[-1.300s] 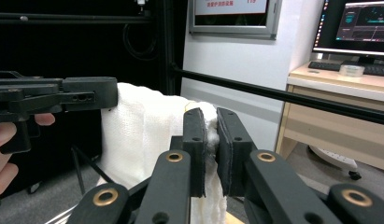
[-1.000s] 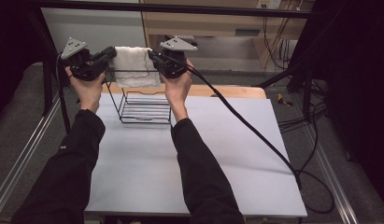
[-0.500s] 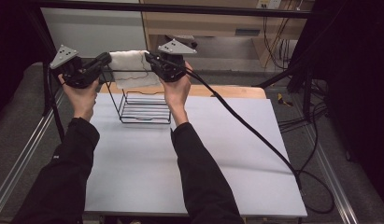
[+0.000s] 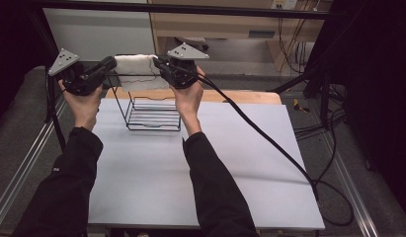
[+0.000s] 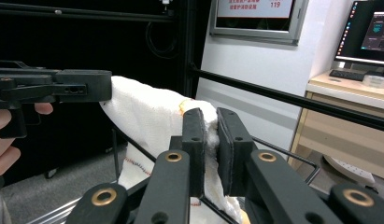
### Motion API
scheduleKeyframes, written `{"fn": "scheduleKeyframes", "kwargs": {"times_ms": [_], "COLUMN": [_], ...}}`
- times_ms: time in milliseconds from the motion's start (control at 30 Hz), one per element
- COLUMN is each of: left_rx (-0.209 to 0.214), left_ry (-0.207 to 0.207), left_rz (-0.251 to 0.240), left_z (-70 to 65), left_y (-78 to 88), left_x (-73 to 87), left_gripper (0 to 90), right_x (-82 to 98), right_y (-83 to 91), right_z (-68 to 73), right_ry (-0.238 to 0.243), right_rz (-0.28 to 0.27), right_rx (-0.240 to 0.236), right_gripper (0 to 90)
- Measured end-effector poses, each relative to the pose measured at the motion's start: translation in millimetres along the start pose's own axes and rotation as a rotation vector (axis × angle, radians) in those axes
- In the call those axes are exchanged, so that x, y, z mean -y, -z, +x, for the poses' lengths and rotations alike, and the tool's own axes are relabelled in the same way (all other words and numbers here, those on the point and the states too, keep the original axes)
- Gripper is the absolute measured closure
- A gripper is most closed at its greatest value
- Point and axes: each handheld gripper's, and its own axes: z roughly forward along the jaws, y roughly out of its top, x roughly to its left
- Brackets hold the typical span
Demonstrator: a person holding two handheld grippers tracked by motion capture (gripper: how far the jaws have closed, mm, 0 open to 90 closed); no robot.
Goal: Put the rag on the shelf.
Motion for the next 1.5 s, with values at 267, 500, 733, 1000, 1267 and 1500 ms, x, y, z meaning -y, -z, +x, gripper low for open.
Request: {"fn": "scheduleKeyframes", "kwargs": {"times_ms": [267, 500, 733, 1000, 1267, 1500], "left_rx": [0.011, 0.017, 0.027, 0.032, 0.026, 0.034], "left_ry": [-0.02, -0.027, -0.022, -0.01, -0.011, -0.005], "left_rz": [0.03, 0.058, 0.095, 0.136, 0.196, 0.172], "left_z": [-3.3, -6.9, -8.3, -10.0, -10.5, -13.1], "left_y": [10.4, 20.0, 21.9, 21.9, 18.3, 24.7], "left_x": [6.2, 13.1, 18.8, 23.1, 24.7, 1.2], "left_gripper": [83.3, 83.0, 82.7, 82.0, 79.5, 70.3], "right_x": [4.2, 7.9, 13.2, 22.2, 29.6, 32.9], "right_y": [5.6, 11.8, 15.2, 18.3, 16.9, 16.7], "right_z": [5.3, 11.0, 15.4, 16.4, 17.5, 17.1], "right_ry": [0.003, 0.002, 0.019, 0.016, 0.037, 0.04], "right_rz": [0.02, 0.051, 0.094, 0.114, 0.146, 0.151], "right_rx": [-0.02, -0.043, -0.05, -0.061, -0.062, -0.062], "right_gripper": [82.0, 80.9, 79.7, 78.7, 80.6, 80.7]}}
